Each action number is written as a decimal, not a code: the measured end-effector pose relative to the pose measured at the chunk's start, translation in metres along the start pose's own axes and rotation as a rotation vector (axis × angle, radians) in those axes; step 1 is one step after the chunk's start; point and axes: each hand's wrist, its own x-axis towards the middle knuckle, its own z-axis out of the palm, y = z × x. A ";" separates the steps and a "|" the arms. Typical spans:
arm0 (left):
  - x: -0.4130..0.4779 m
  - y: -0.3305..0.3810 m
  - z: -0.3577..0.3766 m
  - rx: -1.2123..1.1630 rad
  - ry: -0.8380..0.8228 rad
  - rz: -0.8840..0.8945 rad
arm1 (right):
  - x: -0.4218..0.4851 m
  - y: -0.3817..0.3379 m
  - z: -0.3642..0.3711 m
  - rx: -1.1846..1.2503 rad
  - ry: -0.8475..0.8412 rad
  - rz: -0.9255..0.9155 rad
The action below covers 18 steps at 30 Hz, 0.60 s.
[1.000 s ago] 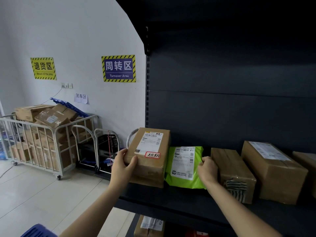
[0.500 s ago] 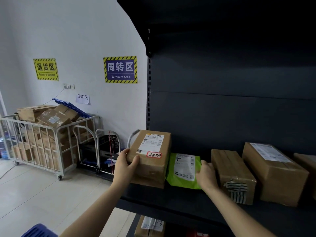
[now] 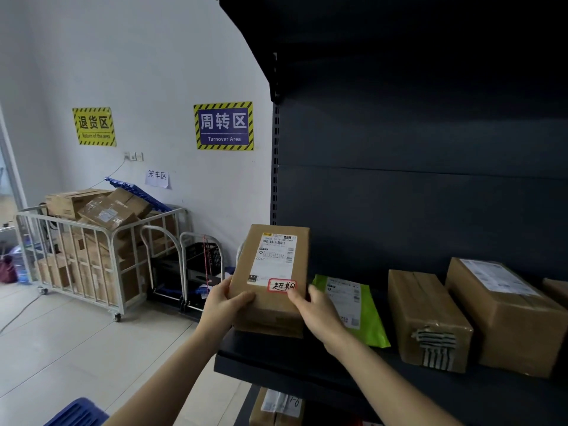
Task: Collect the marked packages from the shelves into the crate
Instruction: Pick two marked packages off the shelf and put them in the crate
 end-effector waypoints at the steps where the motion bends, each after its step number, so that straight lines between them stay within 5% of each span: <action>1: -0.002 0.001 -0.004 -0.043 -0.021 -0.006 | -0.003 0.000 0.001 0.020 -0.008 -0.020; 6: -0.009 0.016 -0.015 -0.220 0.064 0.098 | -0.022 -0.006 0.003 0.153 -0.063 -0.112; 11: -0.014 0.041 -0.007 -0.295 -0.072 0.159 | -0.034 -0.021 -0.020 0.212 -0.027 -0.241; 18: -0.024 0.042 0.043 -0.489 -0.254 0.013 | -0.055 -0.022 -0.075 0.141 -0.014 -0.280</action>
